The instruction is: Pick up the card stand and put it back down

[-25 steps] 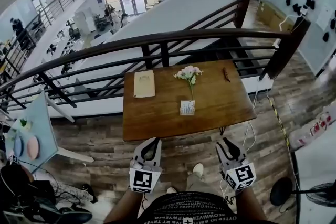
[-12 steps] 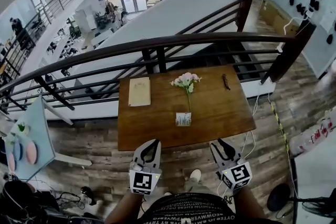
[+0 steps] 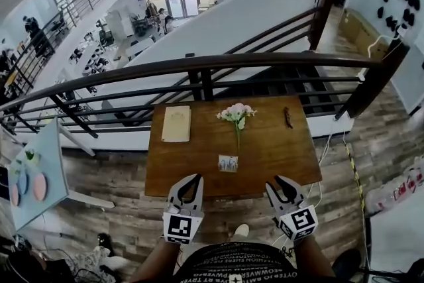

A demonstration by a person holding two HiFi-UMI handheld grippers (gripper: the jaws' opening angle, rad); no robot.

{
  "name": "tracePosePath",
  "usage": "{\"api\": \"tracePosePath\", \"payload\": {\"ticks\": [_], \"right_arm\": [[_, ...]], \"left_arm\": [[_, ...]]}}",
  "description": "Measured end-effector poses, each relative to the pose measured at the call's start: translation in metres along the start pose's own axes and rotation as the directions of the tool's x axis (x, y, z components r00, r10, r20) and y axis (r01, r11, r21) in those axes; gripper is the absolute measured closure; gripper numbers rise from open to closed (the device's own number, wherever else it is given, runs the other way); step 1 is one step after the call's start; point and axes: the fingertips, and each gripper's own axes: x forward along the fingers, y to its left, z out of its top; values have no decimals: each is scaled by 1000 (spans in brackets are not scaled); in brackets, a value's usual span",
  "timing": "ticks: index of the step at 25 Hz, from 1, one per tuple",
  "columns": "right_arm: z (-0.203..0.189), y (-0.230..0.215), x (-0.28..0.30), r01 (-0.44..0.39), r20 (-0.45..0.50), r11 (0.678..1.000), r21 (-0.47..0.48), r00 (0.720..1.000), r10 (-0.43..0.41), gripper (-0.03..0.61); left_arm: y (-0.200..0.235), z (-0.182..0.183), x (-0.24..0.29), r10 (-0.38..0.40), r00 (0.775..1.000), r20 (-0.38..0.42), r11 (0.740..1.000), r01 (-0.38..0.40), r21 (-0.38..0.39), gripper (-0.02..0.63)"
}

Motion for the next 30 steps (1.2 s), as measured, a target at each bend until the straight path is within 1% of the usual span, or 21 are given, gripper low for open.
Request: {"api": "tracePosePath", "payload": {"ticks": [6, 9, 12, 17, 20, 25, 30], "right_arm": [[-12, -42, 1, -17, -16, 1000, -2, 1000, 17, 454], [-26, -56, 4, -25, -43, 1000, 11, 999, 25, 454], [-47, -67, 12, -30, -78, 999, 33, 996, 33, 454], [-86, -64, 30, -75, -120, 994, 78, 989, 84, 454], [-110, -58, 44, -93, -163, 990, 105, 981, 110, 454], [-147, -59, 71, -83, -225, 983, 161, 967, 118, 453], [-182, -55, 100, -74, -302, 980, 184, 945, 128, 448]], "left_arm": [[-14, 11, 23, 38, 999, 15, 999, -38, 10, 588], [-19, 11, 28, 52, 999, 8, 999, -52, 10, 588], [-22, 8, 30, 60, 998, -9, 998, -60, 14, 588], [-17, 1, 32, 79, 996, -34, 997, -79, -3, 588], [-13, 1, 34, 78, 996, -45, 997, -78, 4, 588], [2, -2, 47, 64, 997, -53, 998, -63, 11, 588], [24, -5, 66, 37, 998, -48, 999, -36, 18, 588]]}}
